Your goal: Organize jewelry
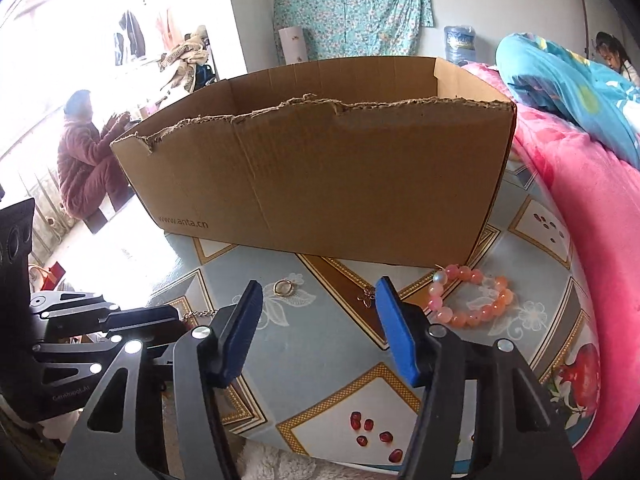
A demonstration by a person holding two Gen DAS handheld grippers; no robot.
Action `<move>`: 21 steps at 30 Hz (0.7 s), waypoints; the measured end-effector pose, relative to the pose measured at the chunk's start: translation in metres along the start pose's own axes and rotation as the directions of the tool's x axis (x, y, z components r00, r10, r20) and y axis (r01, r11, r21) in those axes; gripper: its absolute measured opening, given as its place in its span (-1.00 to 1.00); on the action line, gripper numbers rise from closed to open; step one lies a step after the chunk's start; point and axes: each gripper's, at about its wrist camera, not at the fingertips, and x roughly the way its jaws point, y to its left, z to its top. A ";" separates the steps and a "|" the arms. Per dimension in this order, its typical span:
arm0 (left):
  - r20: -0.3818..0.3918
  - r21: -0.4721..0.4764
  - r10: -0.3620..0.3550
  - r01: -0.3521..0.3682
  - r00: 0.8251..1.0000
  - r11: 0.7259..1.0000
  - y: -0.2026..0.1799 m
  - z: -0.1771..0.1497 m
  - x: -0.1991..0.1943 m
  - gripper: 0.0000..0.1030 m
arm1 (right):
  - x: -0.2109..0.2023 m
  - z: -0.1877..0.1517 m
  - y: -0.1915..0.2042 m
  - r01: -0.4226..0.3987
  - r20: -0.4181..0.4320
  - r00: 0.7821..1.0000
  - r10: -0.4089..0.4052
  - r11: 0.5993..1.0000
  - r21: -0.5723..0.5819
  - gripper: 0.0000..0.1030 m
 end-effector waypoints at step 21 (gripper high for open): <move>0.037 0.114 0.071 -0.075 0.997 0.991 -0.032 0.020 0.031 -0.76 | 0.003 -0.006 -0.007 0.021 -0.020 1.000 -0.021 1.000 0.020 0.03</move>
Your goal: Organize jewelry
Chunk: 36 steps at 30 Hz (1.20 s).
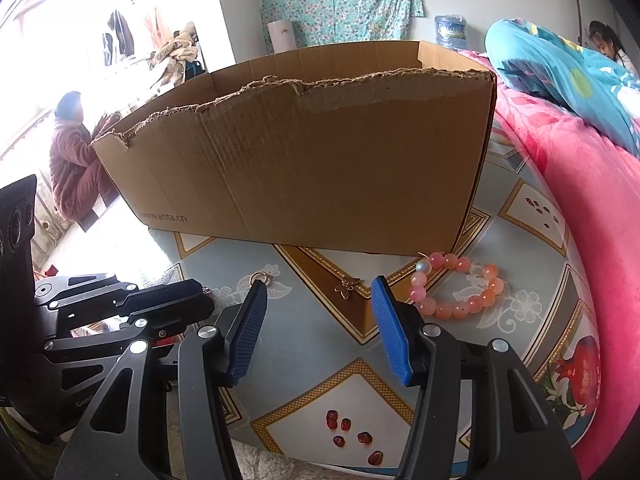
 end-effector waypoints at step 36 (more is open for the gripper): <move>0.071 -0.158 0.022 -0.011 0.997 0.987 0.051 -0.006 -0.024 -1.00 | -0.010 0.006 0.001 -0.010 0.029 1.000 0.010 1.000 -0.003 0.03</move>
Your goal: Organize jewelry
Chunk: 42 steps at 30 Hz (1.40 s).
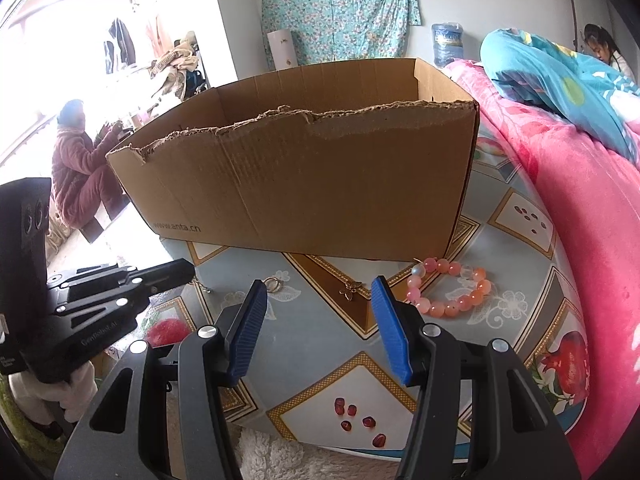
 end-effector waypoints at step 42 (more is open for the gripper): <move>0.015 -0.091 0.010 -0.009 1.000 0.996 0.035 0.011 -0.004 -1.00 | 0.036 0.009 0.044 -0.186 -0.137 0.980 0.147 0.923 -0.337 -0.86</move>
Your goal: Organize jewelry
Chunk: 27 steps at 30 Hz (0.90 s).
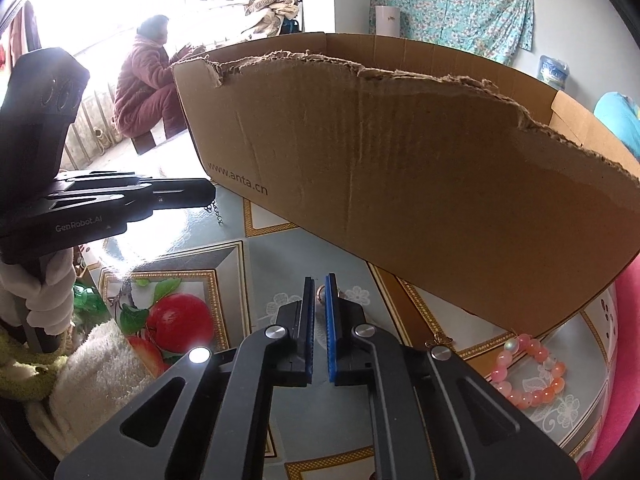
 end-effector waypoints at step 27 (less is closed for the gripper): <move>0.021 0.018 0.002 -0.002 1.000 1.000 -0.007 0.006 -0.010 -1.00 | -0.016 0.018 -0.030 -0.158 -0.005 0.987 0.158 0.987 -0.039 -0.76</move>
